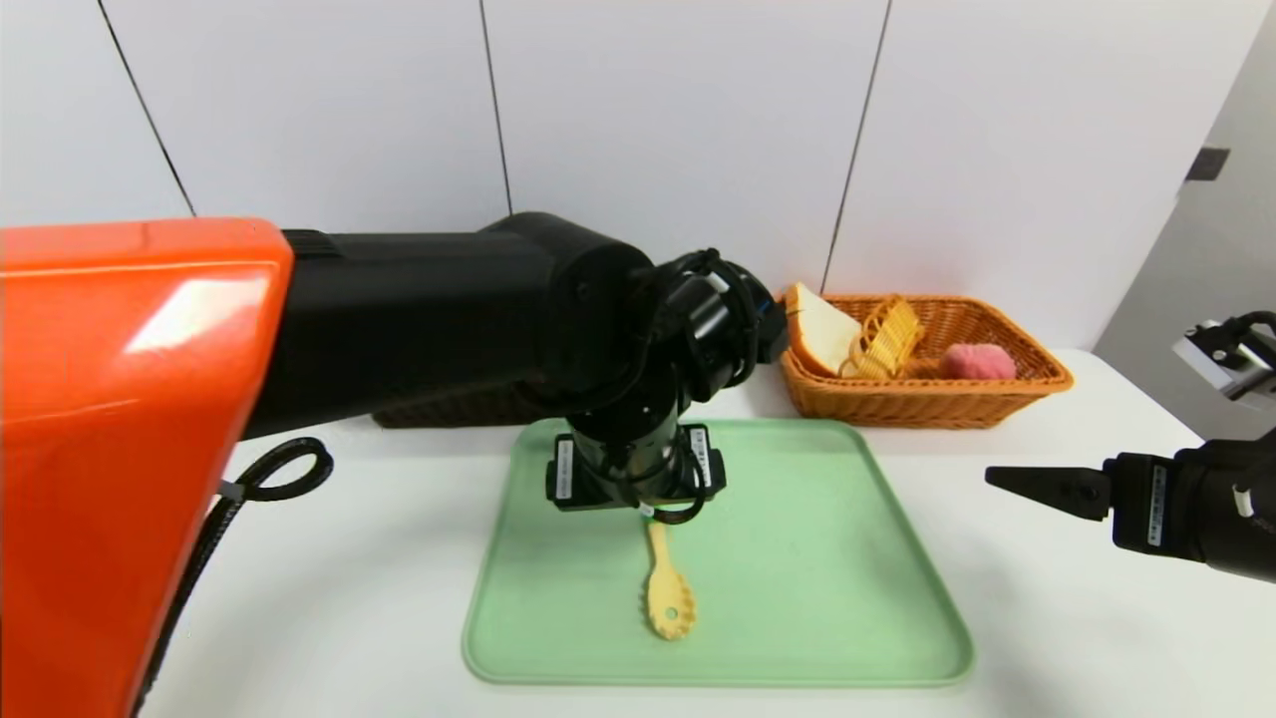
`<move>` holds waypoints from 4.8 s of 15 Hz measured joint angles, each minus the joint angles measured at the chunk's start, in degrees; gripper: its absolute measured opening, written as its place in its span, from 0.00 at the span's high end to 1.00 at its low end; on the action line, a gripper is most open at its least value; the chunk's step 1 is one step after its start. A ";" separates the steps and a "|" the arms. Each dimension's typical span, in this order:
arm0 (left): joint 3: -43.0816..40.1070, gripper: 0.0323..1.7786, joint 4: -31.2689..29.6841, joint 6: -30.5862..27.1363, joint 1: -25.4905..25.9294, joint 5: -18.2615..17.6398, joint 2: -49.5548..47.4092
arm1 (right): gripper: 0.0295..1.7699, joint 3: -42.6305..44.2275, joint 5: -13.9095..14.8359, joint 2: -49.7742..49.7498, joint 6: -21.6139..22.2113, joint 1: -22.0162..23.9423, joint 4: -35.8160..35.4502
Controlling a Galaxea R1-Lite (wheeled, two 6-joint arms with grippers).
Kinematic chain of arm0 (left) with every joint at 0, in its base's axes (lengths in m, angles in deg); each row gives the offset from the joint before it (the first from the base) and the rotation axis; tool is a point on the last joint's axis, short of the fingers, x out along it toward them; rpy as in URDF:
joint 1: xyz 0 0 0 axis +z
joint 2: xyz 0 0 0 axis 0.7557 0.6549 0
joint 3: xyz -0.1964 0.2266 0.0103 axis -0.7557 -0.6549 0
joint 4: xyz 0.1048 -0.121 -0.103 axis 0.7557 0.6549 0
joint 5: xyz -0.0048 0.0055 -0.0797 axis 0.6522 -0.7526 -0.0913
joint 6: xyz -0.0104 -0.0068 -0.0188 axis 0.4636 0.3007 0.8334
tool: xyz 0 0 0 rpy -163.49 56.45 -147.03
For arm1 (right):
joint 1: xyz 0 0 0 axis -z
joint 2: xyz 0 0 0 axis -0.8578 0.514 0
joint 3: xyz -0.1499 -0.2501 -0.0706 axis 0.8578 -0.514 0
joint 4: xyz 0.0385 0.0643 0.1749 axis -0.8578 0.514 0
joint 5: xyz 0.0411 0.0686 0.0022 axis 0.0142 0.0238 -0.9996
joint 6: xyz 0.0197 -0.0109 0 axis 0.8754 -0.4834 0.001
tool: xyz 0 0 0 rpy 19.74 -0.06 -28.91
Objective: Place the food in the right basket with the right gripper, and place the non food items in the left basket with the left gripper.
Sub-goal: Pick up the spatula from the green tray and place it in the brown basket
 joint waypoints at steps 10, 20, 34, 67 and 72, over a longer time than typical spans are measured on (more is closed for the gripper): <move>0.28 0.05 -3.17 -1.68 0.16 -1.45 3.69 | 0.03 -1.17 -1.54 -1.01 0.00 0.00 -0.11; 0.17 0.05 -2.67 -4.35 2.95 -5.88 4.90 | 0.03 -1.17 -3.00 -0.85 0.06 0.74 -0.11; 0.22 0.05 -1.18 -4.56 2.54 -5.45 6.75 | 0.03 -1.17 -3.74 -0.85 0.05 0.80 -0.11; 0.26 0.95 -16.46 -10.47 -0.61 -3.89 -10.73 | 0.03 -3.57 -3.74 -0.71 0.05 0.78 -0.11; 0.26 0.95 -27.78 -11.64 7.85 10.36 -13.89 | 0.03 -3.55 -3.52 0.12 0.05 0.89 -0.11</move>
